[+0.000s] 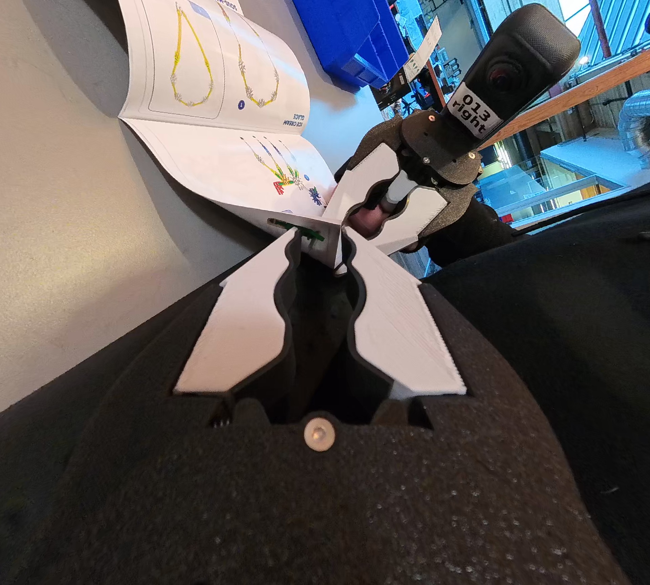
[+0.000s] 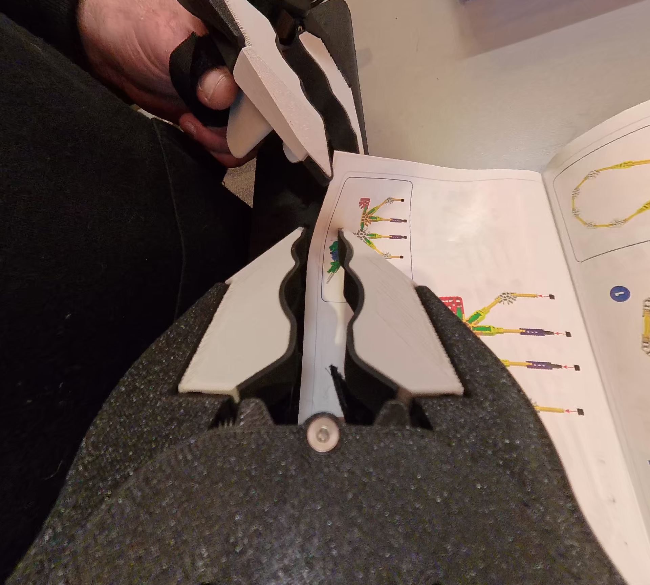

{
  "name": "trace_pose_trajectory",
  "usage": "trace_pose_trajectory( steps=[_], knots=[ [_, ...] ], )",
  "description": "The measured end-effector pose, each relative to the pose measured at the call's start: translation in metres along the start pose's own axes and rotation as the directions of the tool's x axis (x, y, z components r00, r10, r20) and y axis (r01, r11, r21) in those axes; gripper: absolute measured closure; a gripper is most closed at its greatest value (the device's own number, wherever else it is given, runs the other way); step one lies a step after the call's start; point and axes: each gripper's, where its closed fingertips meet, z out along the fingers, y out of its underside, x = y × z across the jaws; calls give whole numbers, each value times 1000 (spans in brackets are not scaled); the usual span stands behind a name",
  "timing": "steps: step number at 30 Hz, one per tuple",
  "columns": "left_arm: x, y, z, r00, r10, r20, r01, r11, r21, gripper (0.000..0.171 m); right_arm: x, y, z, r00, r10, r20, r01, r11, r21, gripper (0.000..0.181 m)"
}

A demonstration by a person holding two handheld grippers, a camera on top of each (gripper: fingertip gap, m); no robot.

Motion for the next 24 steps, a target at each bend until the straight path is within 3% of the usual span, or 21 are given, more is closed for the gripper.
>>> trace_pose_trajectory(
  steps=[24],
  knots=[
    [0, -2, 3, 999, -27, -37, 27, 1000, 8, 155, 1, -5, -5, 999, 36, 27, -37, 999, 38, 167]
  ],
)
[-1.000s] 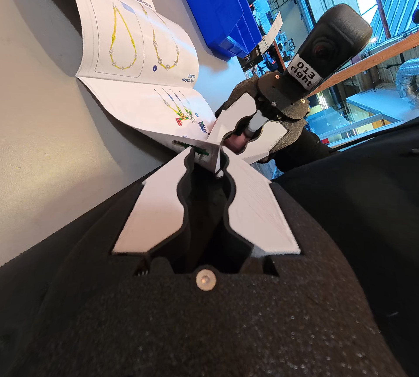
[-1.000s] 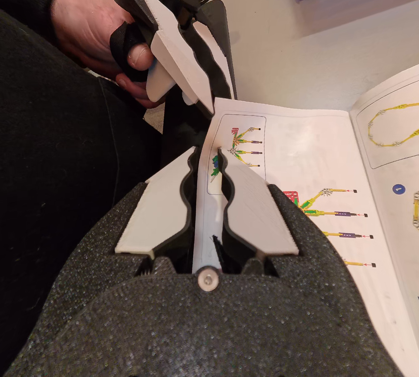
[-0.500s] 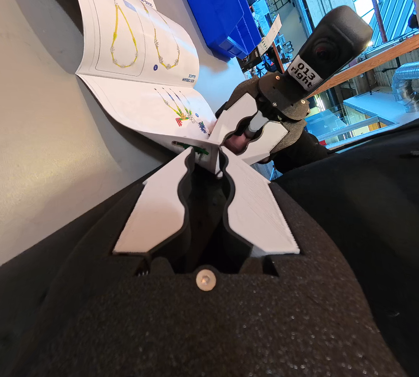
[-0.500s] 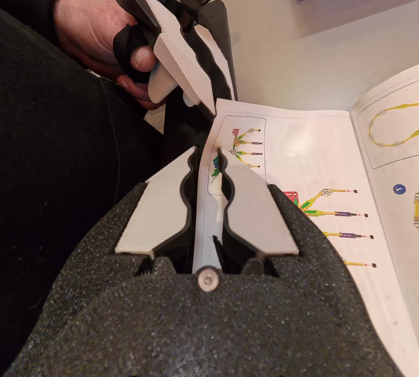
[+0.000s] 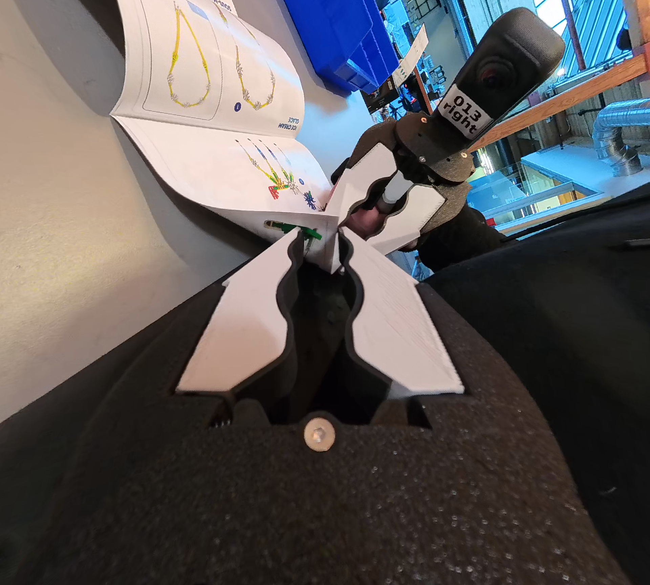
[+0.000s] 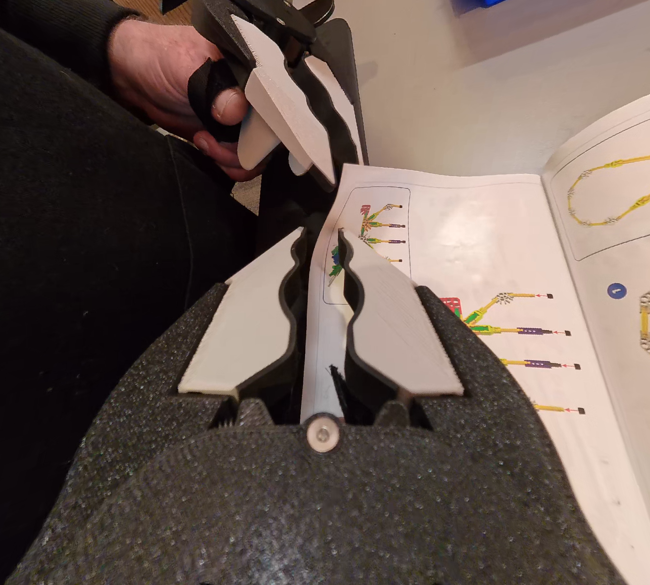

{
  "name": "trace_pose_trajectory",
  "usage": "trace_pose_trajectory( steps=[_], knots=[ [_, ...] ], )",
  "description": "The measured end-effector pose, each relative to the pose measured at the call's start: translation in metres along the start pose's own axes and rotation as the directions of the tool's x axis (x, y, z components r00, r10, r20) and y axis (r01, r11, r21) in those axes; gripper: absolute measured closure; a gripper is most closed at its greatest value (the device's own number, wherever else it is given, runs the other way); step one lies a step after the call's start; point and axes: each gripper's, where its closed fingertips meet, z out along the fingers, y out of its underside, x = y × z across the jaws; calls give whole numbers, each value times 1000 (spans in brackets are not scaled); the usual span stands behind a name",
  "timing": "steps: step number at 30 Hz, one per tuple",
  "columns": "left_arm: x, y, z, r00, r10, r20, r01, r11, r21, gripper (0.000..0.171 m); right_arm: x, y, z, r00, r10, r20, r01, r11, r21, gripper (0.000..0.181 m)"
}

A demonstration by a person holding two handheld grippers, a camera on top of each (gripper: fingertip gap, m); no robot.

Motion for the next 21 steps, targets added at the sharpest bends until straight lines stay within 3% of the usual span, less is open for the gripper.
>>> trace_pose_trajectory(
  steps=[11, 21],
  knots=[
    [1, -3, 0, 999, -33, 2, 33, 999, 20, 147, 0, 1, 0, 1000, 1, 2, -1, 1000, -3, 167],
    [-4, -4, -4, 996, -89, 25, 88, 995, 44, 149, 0, 0, 0, 1000, 2, 6, -2, 1000, -1, 167]
  ],
)
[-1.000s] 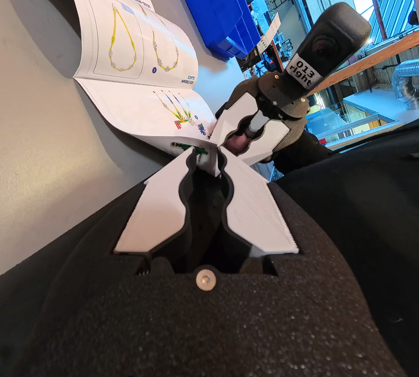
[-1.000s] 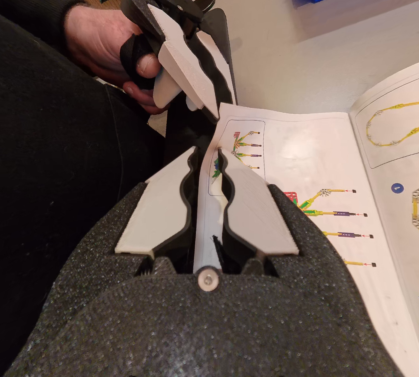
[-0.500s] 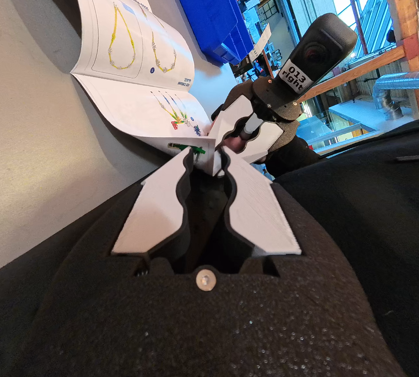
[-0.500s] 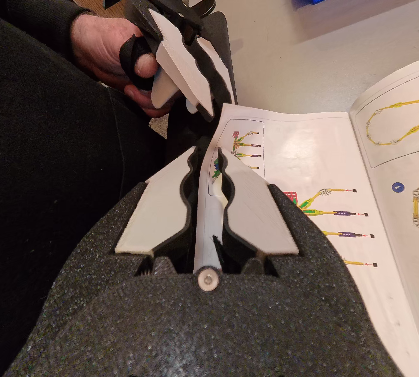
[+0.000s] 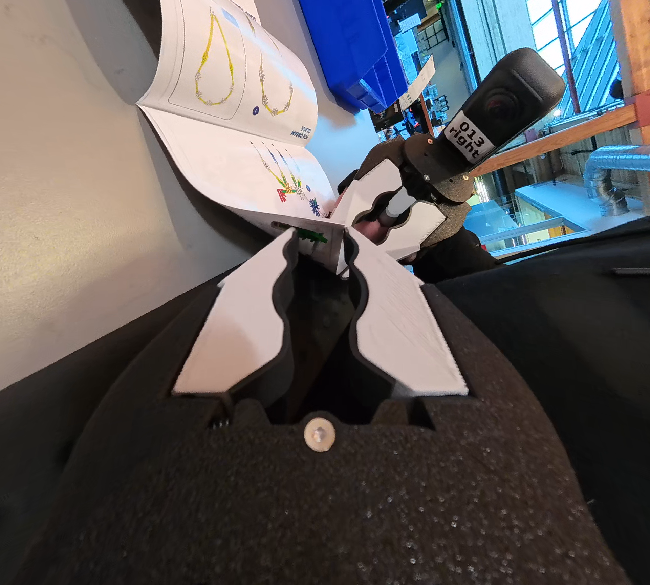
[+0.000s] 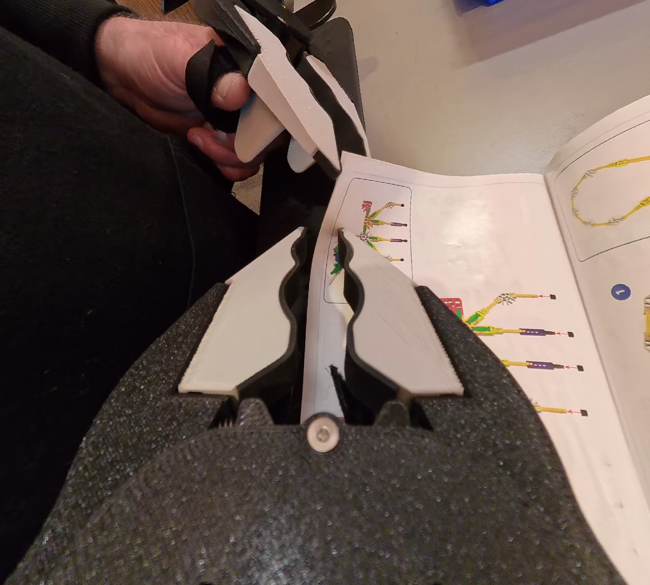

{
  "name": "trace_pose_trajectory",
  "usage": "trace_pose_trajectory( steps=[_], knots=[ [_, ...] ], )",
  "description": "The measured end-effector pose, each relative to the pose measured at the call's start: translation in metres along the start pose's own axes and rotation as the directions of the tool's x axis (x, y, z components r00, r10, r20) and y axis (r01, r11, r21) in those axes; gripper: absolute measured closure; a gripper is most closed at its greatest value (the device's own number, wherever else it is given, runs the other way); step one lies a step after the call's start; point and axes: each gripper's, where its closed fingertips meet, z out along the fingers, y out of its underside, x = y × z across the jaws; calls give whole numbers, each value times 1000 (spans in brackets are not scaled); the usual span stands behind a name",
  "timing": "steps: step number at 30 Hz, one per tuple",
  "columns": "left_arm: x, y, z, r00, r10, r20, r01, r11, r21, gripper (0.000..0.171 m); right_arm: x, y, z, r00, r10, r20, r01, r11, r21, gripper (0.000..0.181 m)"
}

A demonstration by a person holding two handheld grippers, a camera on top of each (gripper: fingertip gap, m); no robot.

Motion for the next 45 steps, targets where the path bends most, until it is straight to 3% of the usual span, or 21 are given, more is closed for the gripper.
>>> trace_pose_trajectory(
  steps=[10, 29, 45],
  knots=[
    [1, -3, 2, 1000, 13, -27, -13, 1000, 11, 156, 0, -1, 0, 1000, 6, 4, -6, 1000, 4, 167],
    [3, -4, 2, 999, -8, -33, 8, 1000, -2, 146, 0, 0, 0, 1000, 9, 9, -9, 1000, 3, 167],
    [0, -5, 1, 999, -37, -22, 37, 999, 17, 151, 0, -1, -1, 1000, 9, 12, -9, 1000, 8, 167]
  ],
)
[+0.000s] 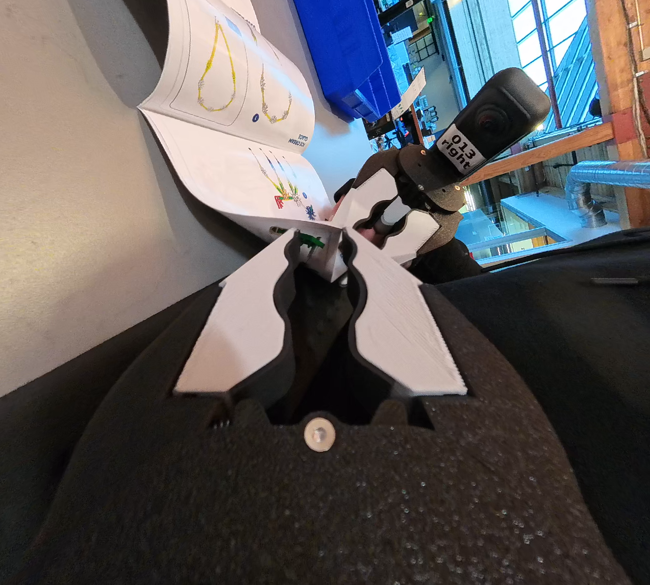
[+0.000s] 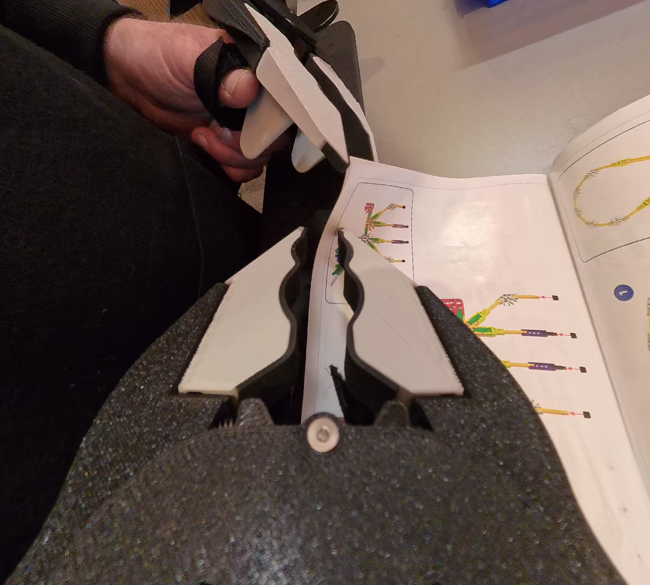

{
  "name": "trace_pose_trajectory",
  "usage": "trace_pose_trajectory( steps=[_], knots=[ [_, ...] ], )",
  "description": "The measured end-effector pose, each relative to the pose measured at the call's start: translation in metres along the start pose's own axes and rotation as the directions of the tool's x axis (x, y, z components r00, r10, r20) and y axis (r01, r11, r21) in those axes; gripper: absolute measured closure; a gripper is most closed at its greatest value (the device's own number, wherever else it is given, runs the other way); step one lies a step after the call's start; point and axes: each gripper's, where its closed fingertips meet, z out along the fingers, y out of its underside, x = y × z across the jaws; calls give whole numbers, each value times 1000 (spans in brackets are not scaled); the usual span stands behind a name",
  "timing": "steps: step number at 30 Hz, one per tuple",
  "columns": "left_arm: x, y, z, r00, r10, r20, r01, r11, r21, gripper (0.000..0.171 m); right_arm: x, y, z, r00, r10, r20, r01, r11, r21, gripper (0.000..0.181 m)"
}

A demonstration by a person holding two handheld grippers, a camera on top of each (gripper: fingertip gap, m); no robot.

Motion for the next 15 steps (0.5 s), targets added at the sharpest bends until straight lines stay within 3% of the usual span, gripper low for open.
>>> trace_pose_trajectory(
  steps=[15],
  knots=[
    [-3, 1, 2, 999, -42, 5, 41, 999, 12, 171, 0, 0, 0, 1000, -2, -4, 2, 1000, 2, 167]
  ],
)
